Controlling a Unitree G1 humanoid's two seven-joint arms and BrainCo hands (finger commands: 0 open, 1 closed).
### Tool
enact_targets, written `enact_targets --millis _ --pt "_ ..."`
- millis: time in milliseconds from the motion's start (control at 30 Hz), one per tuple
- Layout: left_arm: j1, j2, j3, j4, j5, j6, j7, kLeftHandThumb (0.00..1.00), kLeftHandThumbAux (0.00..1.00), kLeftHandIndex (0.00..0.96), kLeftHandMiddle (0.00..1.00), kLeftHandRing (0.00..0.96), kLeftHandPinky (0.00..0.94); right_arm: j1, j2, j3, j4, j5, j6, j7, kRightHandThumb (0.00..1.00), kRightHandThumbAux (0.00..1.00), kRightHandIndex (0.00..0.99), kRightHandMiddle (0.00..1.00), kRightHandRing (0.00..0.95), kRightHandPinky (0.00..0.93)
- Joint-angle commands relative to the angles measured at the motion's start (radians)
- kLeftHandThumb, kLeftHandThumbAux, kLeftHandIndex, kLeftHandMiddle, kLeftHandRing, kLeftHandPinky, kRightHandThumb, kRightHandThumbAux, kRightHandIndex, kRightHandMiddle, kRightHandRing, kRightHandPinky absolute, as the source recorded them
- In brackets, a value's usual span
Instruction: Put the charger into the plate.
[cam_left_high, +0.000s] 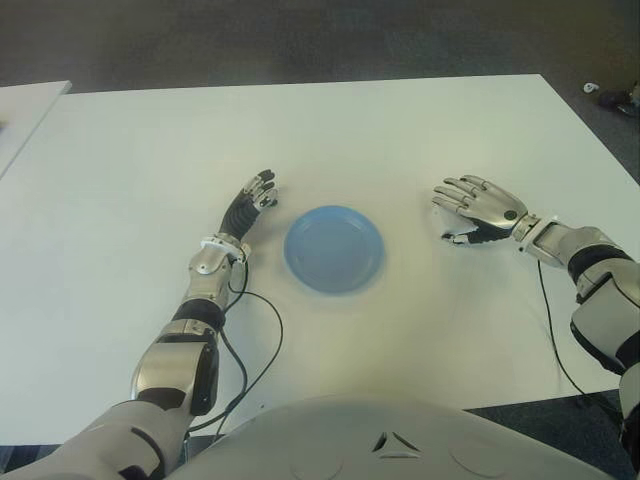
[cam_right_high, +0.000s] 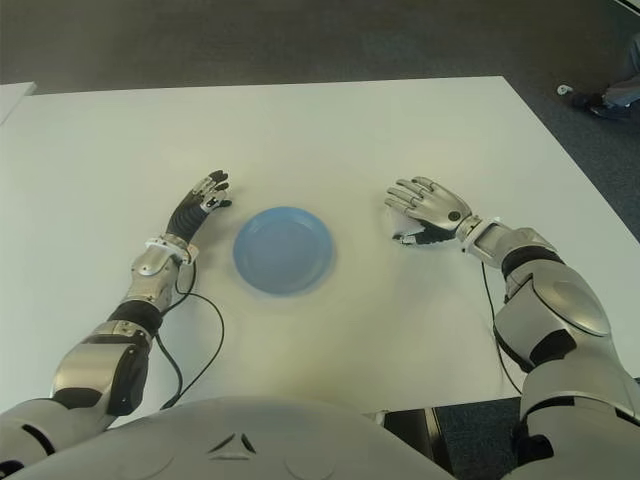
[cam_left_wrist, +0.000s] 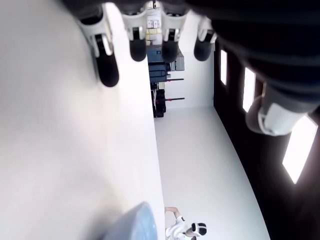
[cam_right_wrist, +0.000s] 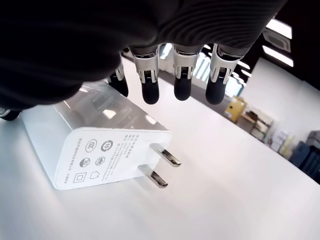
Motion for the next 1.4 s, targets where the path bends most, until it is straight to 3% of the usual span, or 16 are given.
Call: enact_targets --millis 33,667,1000,1400 --pt "0.047 0.006 -0.011 0.025 0.008 0.065 -0.037 0.0 0.424 0.014 0.0 0.0 0.012 0.065 0.051 0.006 0.007 0.013 0.008 0.032 0.438 0.089 0.0 0.0 0.0 0.0" --pt "0.056 0.019 0.006 0.017 -0.029 0.065 -0.092 0.0 0.396 0.018 0.0 0.0 0.029 0.151 0.098 -0.042 0.003 0.142 -0.046 0.025 0.375 0.091 0.0 0.0 0.0 0.0" --pt "0.056 0.03 0.011 0.021 -0.032 0.066 -0.112 0.0 0.391 0.021 0.0 0.0 0.033 0.168 0.112 -0.051 0.001 0.175 -0.068 0.036 0.388 0.096 0.0 0.0 0.0 0.009" --pt "0.056 0.038 0.016 0.027 -0.042 0.056 -0.133 0.0 0.391 0.014 0.0 0.0 0.027 0.183 0.136 -0.049 0.0 0.183 -0.073 0.042 0.365 0.096 0.0 0.0 0.0 0.137"
